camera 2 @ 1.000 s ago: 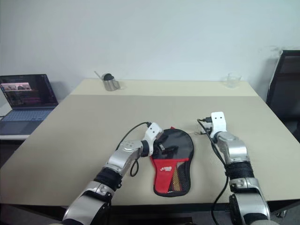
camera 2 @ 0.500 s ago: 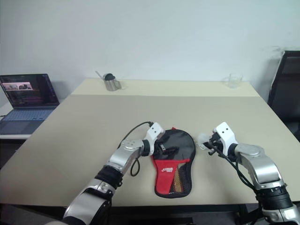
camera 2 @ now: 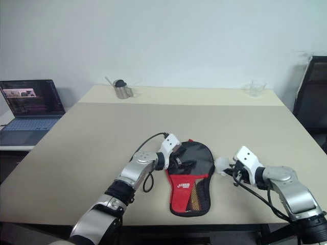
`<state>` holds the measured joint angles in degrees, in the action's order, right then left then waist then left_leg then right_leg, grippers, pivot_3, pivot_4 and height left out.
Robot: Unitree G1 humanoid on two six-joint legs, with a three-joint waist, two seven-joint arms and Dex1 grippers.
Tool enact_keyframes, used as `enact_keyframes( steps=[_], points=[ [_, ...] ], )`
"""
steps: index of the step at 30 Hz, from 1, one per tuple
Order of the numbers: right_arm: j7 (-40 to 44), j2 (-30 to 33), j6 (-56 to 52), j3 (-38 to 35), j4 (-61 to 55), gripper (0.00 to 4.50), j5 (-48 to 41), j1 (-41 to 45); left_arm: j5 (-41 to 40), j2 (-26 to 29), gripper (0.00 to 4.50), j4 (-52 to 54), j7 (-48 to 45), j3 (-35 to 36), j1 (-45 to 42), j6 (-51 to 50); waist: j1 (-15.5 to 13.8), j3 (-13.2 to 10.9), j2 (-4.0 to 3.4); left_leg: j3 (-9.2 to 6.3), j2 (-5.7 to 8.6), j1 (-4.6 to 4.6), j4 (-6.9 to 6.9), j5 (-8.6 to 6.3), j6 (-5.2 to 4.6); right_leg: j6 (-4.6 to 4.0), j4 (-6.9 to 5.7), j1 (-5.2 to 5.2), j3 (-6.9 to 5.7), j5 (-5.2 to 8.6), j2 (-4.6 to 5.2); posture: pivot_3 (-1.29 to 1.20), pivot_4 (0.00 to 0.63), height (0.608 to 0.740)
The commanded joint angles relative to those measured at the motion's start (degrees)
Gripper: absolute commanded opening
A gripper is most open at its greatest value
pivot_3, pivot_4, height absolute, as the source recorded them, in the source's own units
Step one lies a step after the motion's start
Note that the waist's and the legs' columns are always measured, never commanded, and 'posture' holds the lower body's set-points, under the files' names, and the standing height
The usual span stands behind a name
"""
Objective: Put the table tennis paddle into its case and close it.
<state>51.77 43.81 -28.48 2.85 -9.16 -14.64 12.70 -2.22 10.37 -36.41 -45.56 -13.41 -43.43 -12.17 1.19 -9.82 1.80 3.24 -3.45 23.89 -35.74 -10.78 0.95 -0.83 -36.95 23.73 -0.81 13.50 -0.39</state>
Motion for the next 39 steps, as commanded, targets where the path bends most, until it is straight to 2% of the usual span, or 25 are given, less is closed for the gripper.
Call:
enact_keyframes(
  steps=[1,15,22,29,39],
  points=[
    [4.24,2.1,2.58,-1.78,-3.62,0.11,-2.11,-2.25,3.01,0.31,4.5,-3.61,0.19,-2.53,2.87,-2.77,-0.08,0.0,0.0,0.0,0.0,0.0,0.0,0.0,0.0,0.0,0.01,0.0,0.0,0.0,0.0,0.0,0.15,0.74],
    [15.59,7.15,4.35,-4.94,-11.49,0.1,-10.69,-11.38,3.3,0.28,4.5,-3.39,-0.13,-2.89,3.04,-3.56,-1.12,0.04,0.0,-0.03,0.01,-0.02,0.0,-0.15,0.09,0.05,0.06,-0.02,-0.01,0.09,0.0,0.0,0.15,0.74],
    [19.03,9.01,5.56,-1.93,-16.14,0.08,-12.15,-16.81,3.54,0.66,4.5,-2.24,-0.66,-3.63,3.67,-4.41,-1.84,0.48,-0.2,-0.06,0.04,-0.03,-0.08,-0.73,0.17,0.45,0.04,-0.18,-0.07,0.53,-0.04,0.0,0.15,0.74],
    [17.7,7.56,4.84,1.71,-16.69,0.08,-11.25,-15.42,3.43,0.98,4.5,-1.94,-0.61,-3.84,3.56,-4.84,-2.28,0.91,-0.23,-0.02,0.08,-0.09,-0.23,-1.33,0.08,0.59,0.01,-0.34,0.02,1.09,-0.06,0.0,0.15,0.74],
    [14.97,7.8,1.06,0.78,-16.76,0.07,-11.11,-11.13,1.07,1.64,4.5,0.07,-3.57,-2.35,3.41,-1.99,-2.15,0.93,-0.23,0.0,0.01,-0.2,-0.24,-1.35,0.09,0.55,-0.07,-0.38,0.05,1.12,-0.13,0.0,0.15,0.74]
  ],
)
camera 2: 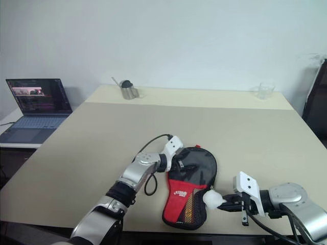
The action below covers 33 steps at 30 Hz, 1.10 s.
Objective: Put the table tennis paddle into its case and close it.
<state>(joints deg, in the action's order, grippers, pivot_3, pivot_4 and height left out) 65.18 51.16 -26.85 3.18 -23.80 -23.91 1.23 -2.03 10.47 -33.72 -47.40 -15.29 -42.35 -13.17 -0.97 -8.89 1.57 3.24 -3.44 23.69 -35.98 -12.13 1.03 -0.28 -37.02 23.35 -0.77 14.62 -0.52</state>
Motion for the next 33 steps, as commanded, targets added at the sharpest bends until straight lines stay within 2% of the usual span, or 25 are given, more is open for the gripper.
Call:
enact_keyframes(
  steps=[1,12,19,22,26,33],
  points=[
    [1.79,0.55,-0.52,0.31,-1.8,0.07,-1.85,0.53,0.33,1.72,4.5,-2.44,-2.38,0.02,1.97,-0.83,0.02,0.0,0.0,0.0,-0.01,0.0,0.0,0.0,0.0,-0.01,0.0,0.0,0.0,0.0,-0.01,0.0,0.15,0.74],
    [6.44,2.61,1.73,-0.43,-1.96,0.07,-3.01,-2.52,1.33,2.23,4.5,-3.78,-3.23,-0.29,1.18,-0.95,0.07,0.0,0.0,0.02,-0.02,0.0,-0.03,0.0,0.0,-0.02,-0.06,0.0,0.03,0.01,-0.04,0.0,0.15,0.74],
    [2.67,1.51,-0.01,0.6,-1.22,0.07,-1.93,-0.5,1.28,1.97,4.5,-3.69,-3.25,-0.3,0.94,-1.09,0.06,0.0,0.0,0.03,-0.01,0.0,-0.07,0.0,0.0,-0.02,-0.09,0.0,0.05,0.01,-0.04,0.0,0.15,0.74],
    [3.66,2.71,-1.94,0.73,0.23,0.07,-2.62,0.26,1.19,2.16,4.5,-3.74,-3.41,-0.09,0.78,-0.87,0.07,0.0,0.0,0.02,-0.01,-0.02,-0.09,0.0,0.0,-0.02,-0.13,0.0,0.05,0.0,-0.04,0.0,0.15,0.74],
    [4.77,3.6,-3.73,1.02,1.64,1.35,-2.92,1.24,1.21,2.22,4.5,-4.07,-3.37,0.05,0.5,-0.63,0.07,0.0,0.0,0.04,-0.01,-0.04,-0.09,0.0,0.0,-0.03,-0.16,0.0,0.07,0.0,-0.04,0.0,0.15,0.74],
    [5.7,5.75,1.25,-0.96,5.25,3.71,0.94,2.44,1.1,2.21,4.5,-4.0,-2.72,0.65,0.38,0.07,0.32,-0.02,0.03,0.08,-0.01,-0.25,-0.15,0.0,0.0,-0.03,-0.34,-0.09,0.14,0.0,-0.06,0.0,0.15,0.74]
  ],
)
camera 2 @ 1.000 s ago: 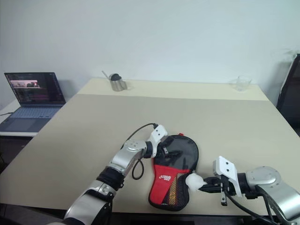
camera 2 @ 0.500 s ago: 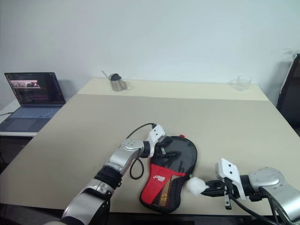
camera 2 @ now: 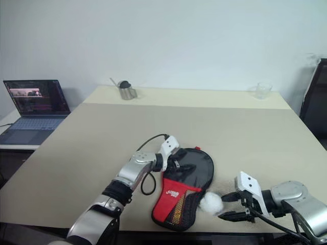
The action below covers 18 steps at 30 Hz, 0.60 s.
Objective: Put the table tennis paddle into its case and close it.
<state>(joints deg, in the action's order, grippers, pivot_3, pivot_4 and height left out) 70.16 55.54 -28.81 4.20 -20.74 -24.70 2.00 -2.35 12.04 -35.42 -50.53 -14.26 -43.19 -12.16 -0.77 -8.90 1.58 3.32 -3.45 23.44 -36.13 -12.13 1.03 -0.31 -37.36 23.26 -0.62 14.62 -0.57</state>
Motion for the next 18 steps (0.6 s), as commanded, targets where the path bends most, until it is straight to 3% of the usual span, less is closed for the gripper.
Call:
enact_keyframes(
  steps=[1,7,13,18],
  points=[
    [0.59,1.57,3.9,-2.37,3.56,3.71,2.28,2.27,1.39,0.67,4.5,-2.27,0.43,-0.31,1.21,-0.76,0.32,-0.02,0.03,0.0,0.0,-0.07,0.0,0.0,0.0,0.0,-0.01,-0.06,0.0,0.0,0.0,0.0,0.15,0.74],
    [-2.41,-0.72,2.02,-7.84,11.82,3.71,-0.54,11.19,-0.57,2.09,4.5,0.43,-1.36,2.09,0.64,1.99,1.02,-0.12,0.11,0.07,0.01,-0.39,0.0,0.01,0.0,-0.02,-0.37,-0.07,0.12,0.0,0.02,0.0,0.15,0.74],
    [-17.98,-12.1,-9.23,-7.87,15.24,3.71,-0.66,23.43,-4.15,7.18,4.5,6.28,-8.11,4.59,-0.85,2.46,1.64,-0.42,0.34,0.03,-0.12,-0.47,0.05,0.04,0.05,-0.22,-0.64,-0.03,0.25,0.08,-0.12,0.0,0.15,0.74],
    [-29.58,-21.4,-21.03,-6.38,17.59,3.71,0.43,28.89,-8.67,12.29,4.5,12.94,-14.15,7.39,-1.35,-1.32,2.01,-0.55,0.3,0.05,-0.19,-0.4,0.12,0.04,0.07,-0.44,-0.73,0.05,0.23,0.22,-0.12,0.0,0.15,0.74]
  ],
)
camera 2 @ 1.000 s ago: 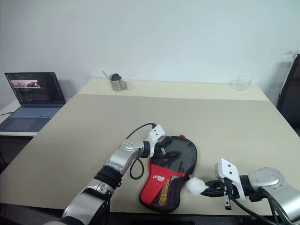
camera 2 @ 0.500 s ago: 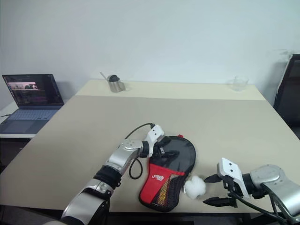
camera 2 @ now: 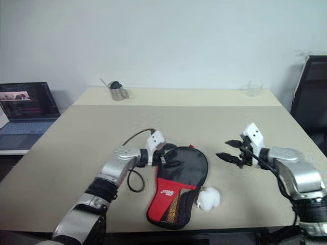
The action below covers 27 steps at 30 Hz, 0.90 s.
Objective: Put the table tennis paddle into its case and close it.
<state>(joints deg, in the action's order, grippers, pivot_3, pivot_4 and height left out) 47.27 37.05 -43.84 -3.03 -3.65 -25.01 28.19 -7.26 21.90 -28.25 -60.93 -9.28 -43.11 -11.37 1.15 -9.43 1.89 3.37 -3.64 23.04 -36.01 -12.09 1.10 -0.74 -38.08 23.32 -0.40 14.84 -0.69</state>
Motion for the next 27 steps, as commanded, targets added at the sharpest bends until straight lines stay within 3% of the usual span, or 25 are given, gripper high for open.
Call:
enact_keyframes(
  steps=[1,5,13,16,25,27],
  points=[
    [-9.52,-4.76,-8.4,1.52,1.39,3.71,1.67,3.73,-4.52,3.64,4.5,7.29,-4.7,3.01,-1.3,-2.67,0.18,-0.02,-0.01,-0.01,-0.02,0.02,0.01,0.0,0.01,-0.01,0.0,0.03,0.01,0.01,0.04,0.0,0.15,0.74],
    [-19.72,-13.29,-18.24,0.69,5.8,3.71,2.62,8.1,-9.55,11.07,4.5,17.25,-10.96,4.8,1.49,-9.06,0.57,-0.1,-0.02,-0.04,-0.04,0.1,0.03,-0.01,0.02,-0.02,-0.04,0.15,0.03,0.02,0.22,0.0,0.15,0.74],
    [-21.36,-14.69,-21.12,2.98,4.6,3.71,3.18,6.95,-14.48,18.13,4.5,25.06,-14.56,6.1,7.01,-15.48,0.49,-0.17,-0.1,-0.03,-0.01,0.21,0.02,-0.01,0.0,0.05,-0.06,0.21,-0.02,0.05,0.27,0.0,0.15,0.74],
    [-21.44,-14.92,-20.99,2.95,4.94,3.1,3.32,6.8,-15.08,18.42,4.5,25.9,-13.66,6.33,7.22,-16.27,0.46,-0.17,-0.1,-0.03,0.0,0.23,0.0,-0.01,0.0,0.06,-0.06,0.21,-0.05,0.05,0.25,0.0,0.15,0.74],
    [-22.22,-15.85,-20.34,4.01,7.21,0.08,4.51,6.83,-13.88,18.23,4.5,23.42,-9.64,6.69,5.81,-15.71,0.52,-0.17,-0.1,-0.04,0.01,0.22,0.0,-0.01,0.0,0.05,-0.06,0.22,-0.04,0.05,0.21,0.0,0.15,0.74],
    [-22.25,-16.0,-19.85,4.19,7.75,0.03,4.64,7.39,-13.97,18.55,4.5,23.19,-9.63,6.63,5.77,-15.56,0.53,-0.17,-0.1,-0.04,0.01,0.2,-0.02,-0.01,-0.01,0.05,-0.07,0.22,-0.03,0.04,0.22,0.0,0.15,0.74]
  ],
)
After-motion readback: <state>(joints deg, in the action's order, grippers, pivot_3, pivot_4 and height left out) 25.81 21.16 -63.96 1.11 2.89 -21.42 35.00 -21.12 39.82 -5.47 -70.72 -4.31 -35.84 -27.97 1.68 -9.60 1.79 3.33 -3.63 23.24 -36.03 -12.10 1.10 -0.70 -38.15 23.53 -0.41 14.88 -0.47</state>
